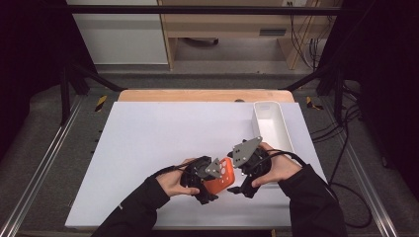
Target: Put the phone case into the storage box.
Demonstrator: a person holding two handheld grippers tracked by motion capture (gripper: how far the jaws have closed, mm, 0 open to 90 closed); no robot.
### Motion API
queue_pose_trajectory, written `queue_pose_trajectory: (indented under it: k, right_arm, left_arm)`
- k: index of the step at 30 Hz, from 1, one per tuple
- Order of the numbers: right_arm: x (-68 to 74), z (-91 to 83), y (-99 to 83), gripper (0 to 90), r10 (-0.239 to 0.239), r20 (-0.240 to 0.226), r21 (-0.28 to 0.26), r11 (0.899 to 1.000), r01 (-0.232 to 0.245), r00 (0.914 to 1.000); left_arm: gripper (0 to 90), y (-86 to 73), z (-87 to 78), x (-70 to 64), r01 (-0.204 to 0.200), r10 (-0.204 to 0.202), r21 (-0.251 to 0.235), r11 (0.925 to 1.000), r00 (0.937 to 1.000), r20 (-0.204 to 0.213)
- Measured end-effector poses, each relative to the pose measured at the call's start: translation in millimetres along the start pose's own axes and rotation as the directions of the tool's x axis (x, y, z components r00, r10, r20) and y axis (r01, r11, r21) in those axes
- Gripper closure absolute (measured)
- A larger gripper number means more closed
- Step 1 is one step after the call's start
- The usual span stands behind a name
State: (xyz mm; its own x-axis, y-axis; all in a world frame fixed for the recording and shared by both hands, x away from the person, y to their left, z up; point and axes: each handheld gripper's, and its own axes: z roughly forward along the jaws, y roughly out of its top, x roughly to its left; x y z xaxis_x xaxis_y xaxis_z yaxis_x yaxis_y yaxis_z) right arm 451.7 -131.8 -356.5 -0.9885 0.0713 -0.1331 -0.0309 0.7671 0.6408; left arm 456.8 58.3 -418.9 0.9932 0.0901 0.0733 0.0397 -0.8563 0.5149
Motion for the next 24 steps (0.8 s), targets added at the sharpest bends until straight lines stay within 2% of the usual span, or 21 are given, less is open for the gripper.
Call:
queue_pose_trajectory:
  k: [6, 11, 24]
  right_arm:
    - [0.1, -4.9, -11.4, 0.8, 0.032, 0.022, -0.061, 0.998, -0.030, 0.9993]
    - [1.5, -7.5, -16.8, 0.9, 0.053, 0.018, -0.117, 0.992, -0.051, 0.9984]
    - [6.7, -1.3, -15.0, 1.5, 0.079, 0.041, -0.176, 0.982, -0.070, 0.9961]
  left_arm:
    - [15.5, -8.2, -5.1, 2.7, 0.022, -0.022, -0.047, 0.9987, 0.9998, 0.005]
    - [15.5, -15.1, -8.1, 2.4, 0.032, -0.032, -0.083, 0.9960, 0.9995, 0.002]
    - [15.5, -25.2, -16.1, 4.7, 0.069, -0.067, -0.183, 0.9807, 0.9976, 0.016]
